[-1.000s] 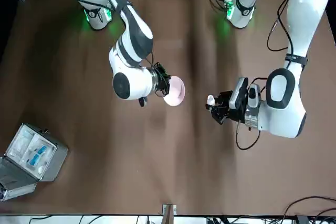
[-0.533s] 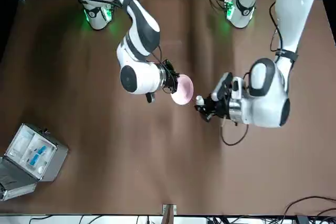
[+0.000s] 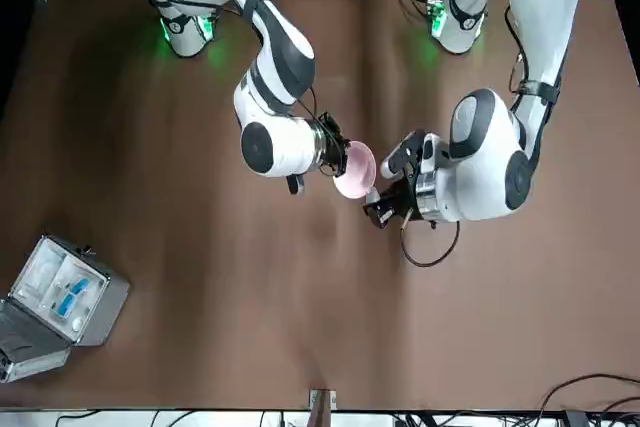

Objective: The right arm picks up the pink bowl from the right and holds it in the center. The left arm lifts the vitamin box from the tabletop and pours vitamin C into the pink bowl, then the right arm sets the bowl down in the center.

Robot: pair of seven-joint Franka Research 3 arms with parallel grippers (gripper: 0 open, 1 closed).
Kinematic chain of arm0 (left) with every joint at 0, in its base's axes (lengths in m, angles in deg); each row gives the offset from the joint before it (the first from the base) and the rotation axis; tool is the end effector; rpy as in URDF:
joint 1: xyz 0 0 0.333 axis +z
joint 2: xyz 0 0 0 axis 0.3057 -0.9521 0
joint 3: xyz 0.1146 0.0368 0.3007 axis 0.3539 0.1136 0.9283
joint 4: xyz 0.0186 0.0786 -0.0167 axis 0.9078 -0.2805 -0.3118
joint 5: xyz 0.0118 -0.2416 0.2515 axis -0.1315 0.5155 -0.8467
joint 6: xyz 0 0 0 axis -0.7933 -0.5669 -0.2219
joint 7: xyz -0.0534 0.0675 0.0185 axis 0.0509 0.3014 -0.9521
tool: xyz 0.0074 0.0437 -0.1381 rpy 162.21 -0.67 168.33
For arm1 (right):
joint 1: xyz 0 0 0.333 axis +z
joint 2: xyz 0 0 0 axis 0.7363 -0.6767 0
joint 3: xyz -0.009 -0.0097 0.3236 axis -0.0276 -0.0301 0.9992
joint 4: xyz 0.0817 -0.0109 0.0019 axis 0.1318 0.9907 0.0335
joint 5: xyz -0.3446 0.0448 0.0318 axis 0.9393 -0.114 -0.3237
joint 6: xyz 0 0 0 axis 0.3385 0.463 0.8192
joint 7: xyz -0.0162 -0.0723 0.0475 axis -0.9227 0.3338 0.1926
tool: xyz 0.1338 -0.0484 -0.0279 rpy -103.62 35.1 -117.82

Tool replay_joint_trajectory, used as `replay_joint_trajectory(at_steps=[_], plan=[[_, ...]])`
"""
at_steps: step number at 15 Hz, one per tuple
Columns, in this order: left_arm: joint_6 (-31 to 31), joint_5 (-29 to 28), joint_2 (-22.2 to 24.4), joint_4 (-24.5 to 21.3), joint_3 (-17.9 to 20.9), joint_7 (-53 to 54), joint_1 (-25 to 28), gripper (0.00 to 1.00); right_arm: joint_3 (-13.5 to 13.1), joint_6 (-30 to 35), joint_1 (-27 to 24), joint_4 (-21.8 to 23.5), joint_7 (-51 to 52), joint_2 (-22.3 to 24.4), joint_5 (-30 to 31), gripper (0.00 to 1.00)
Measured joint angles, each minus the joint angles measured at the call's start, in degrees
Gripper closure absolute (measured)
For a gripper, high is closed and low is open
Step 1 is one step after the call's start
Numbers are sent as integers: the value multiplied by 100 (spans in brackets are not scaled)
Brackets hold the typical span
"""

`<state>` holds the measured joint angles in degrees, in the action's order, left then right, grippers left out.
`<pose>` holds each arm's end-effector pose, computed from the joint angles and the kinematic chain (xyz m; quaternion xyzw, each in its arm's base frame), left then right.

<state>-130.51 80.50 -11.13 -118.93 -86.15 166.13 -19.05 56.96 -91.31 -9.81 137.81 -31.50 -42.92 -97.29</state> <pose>0.6027 -0.3124 0.4143 0.3020 -0.9072 0.2382 0.1704 0.5061 0.5040 0.3728 -0.7538 0.5667 0.3192 0.0930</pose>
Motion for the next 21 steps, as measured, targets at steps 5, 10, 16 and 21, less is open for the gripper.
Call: replay_joint_trajectory(at_steps=[5, 10, 16, 21], plan=[[-135, -619, 77, -9, 2, 0, -231, 64, 0, 8, 4, -70, -2, -1, -115, 97], [-146, -1329, 178, -24, 2, 0, -312, 64, 0, 11, 6, -82, -3, -3, -128, 97], [-571, -1799, 430, -419, 2, 0, -627, 64, 1, 12, 8, -86, -3, -4, -135, 97], [-998, -2258, 680, -956, 4, 0, -679, 64, -2, 12, 9, -112, -3, -5, -137, 97]])
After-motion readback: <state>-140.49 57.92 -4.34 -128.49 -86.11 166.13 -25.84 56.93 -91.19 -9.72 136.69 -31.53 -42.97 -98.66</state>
